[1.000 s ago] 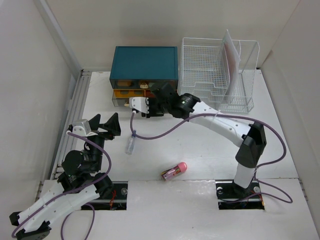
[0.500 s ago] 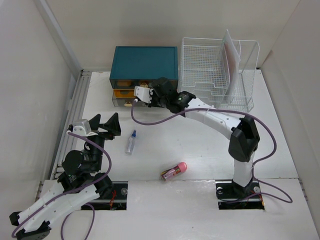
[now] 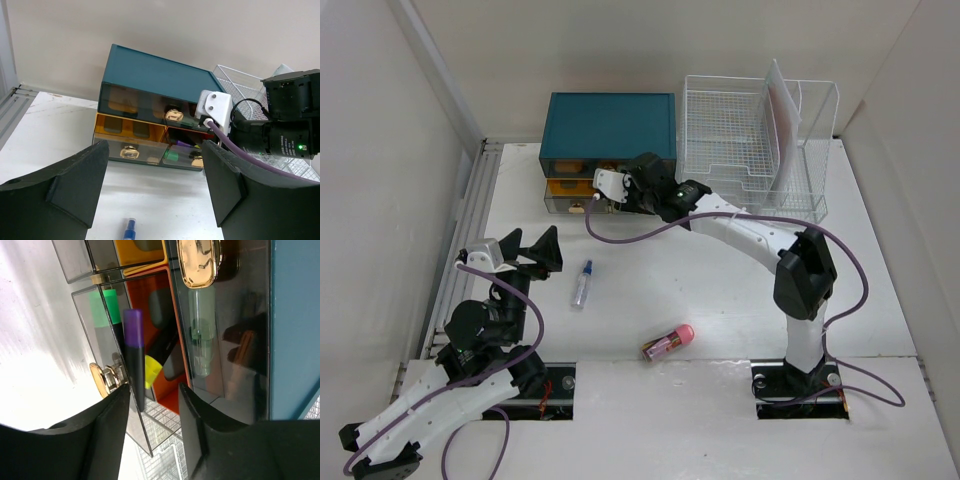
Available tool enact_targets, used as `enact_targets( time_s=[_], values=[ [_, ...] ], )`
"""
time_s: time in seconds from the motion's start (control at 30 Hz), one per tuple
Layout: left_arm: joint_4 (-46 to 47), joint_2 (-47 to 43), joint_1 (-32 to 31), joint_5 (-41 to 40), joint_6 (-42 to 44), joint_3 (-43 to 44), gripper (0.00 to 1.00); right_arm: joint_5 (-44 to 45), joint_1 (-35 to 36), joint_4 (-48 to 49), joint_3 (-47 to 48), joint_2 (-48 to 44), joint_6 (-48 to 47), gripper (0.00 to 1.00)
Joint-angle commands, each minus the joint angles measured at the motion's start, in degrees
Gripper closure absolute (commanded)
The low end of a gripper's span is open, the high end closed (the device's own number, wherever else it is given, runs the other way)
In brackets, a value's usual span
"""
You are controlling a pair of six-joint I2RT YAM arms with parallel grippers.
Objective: Organize the desk
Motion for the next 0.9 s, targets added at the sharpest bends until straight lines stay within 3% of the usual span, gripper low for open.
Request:
enact_targets(
  time_s=[0.0,0.27,0.37,0.4,0.57,0.67,0.87],
  values=[
    [2.3,0.3,0.0,-0.4,0.5,-0.2,0.28,1.0,-0.3,3.5,1.5,-1.2,0.3,0.50],
    [2.3,0.8,0.0,-0.9,1.0,-0.2,0.28,-5.5,-0.3,3.5,-0.6,-7.6,0.3,0.49],
    [2.3,0.8,0.0,-1.5,1.0,-0.2,0.28,-19.7,-0.3,3.0,-5.2,-10.8,-3.5,0.49],
    [2.3,0.1,0.0,-2.1,1.0,-0.2,0.28,-28.5,-0.3,1.8,-6.0,-11.5,-6.9,0.49],
    [2.8,-0.5,0.0,-2.1,1.0,-0.2,0.28,-49.9,-0.3,-8.4,-7.0,-9.6,-20.1,0.49],
    [2.8,-1.1,0.0,-2.1,1.0,-0.2,0.28,-52.1,1.5,-10.3,-7.7,-6.7,-25.9,0.49],
    [3.3,-2.8,0.0,-2.1,1.5,-0.8,0.28,-53.1,2.3,-16.1,-0.2,1.2,-32.2,0.46]
  ],
)
